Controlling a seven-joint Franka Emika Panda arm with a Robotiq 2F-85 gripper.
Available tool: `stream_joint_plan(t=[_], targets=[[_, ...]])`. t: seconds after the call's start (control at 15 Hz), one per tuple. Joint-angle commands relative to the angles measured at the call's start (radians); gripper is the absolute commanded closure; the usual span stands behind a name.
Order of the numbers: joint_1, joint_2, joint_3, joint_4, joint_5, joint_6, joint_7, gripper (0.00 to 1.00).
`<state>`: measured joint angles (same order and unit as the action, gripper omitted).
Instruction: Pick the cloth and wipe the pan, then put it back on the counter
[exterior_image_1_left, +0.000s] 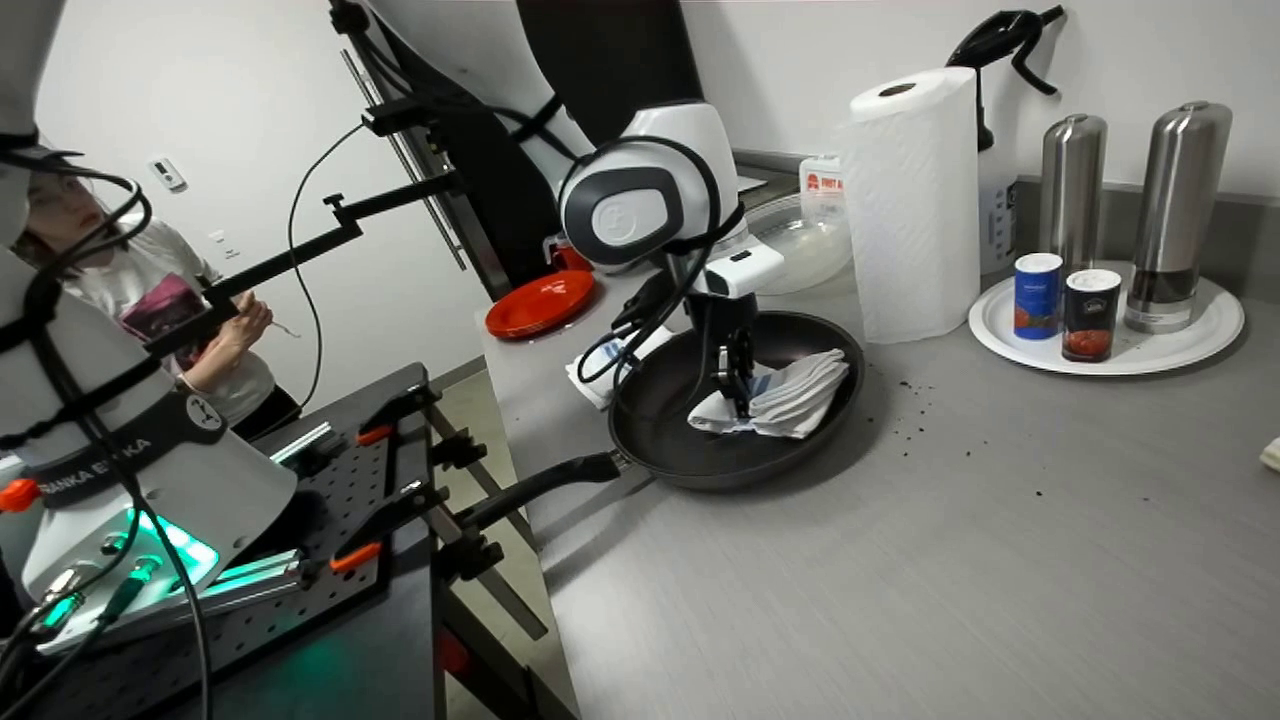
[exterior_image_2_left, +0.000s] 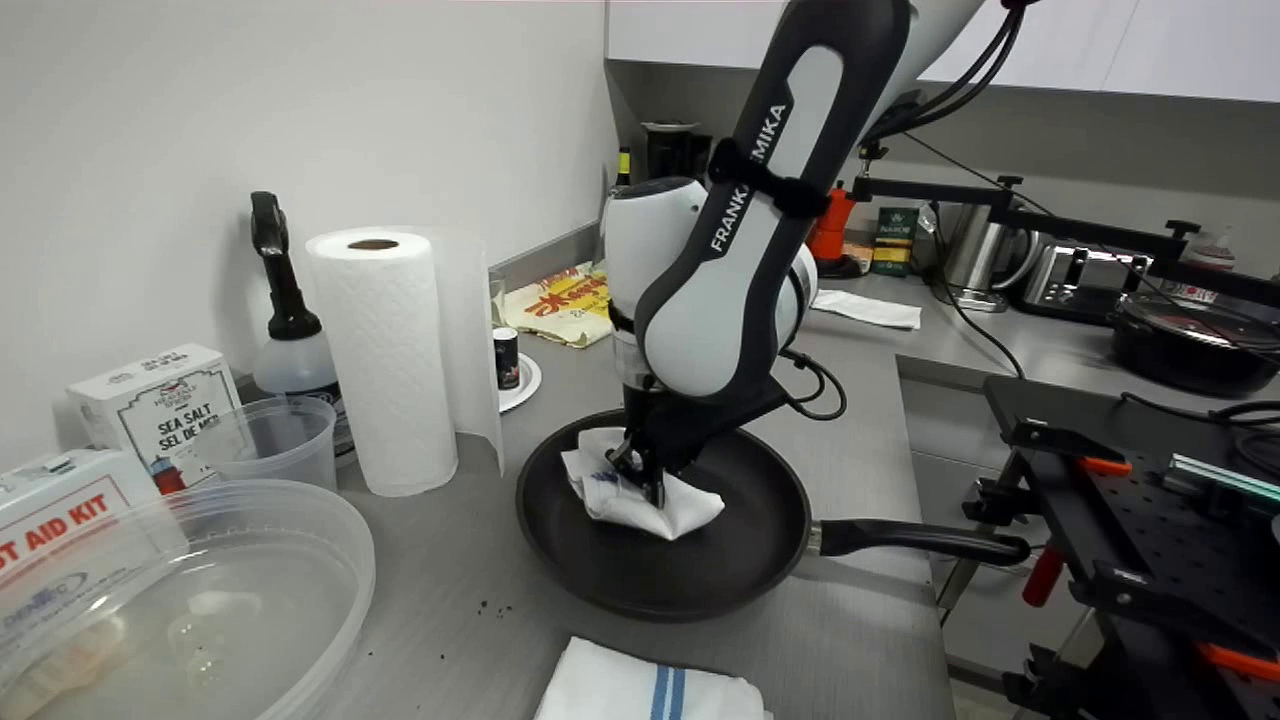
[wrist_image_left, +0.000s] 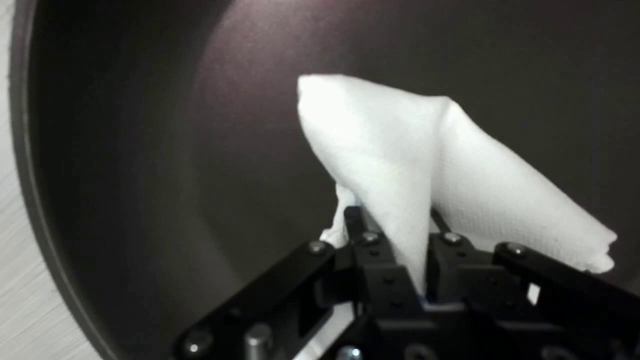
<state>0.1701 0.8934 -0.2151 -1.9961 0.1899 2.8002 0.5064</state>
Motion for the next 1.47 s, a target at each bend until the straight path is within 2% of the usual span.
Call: stream_joint_plan(t=[0.0, 0.33, 0.73, 1.07, 1.4], targets=[[-0.005, 0.049, 0.068, 0.020, 0.027, -0.027, 0.011, 0.96], [-0.002, 0.038, 0.110, 0.005, 0.036, -0.038, 0.010, 0.96], [-0.031, 0.027, 0.171, 0.001, 0.065, -0.085, -0.013, 0.96], [-0.151, 0.039, 0.273, 0.062, 0.113, -0.267, -0.119, 0.96], [-0.230, 0.078, 0.307, 0.143, 0.170, -0.501, -0.185, 0.96]])
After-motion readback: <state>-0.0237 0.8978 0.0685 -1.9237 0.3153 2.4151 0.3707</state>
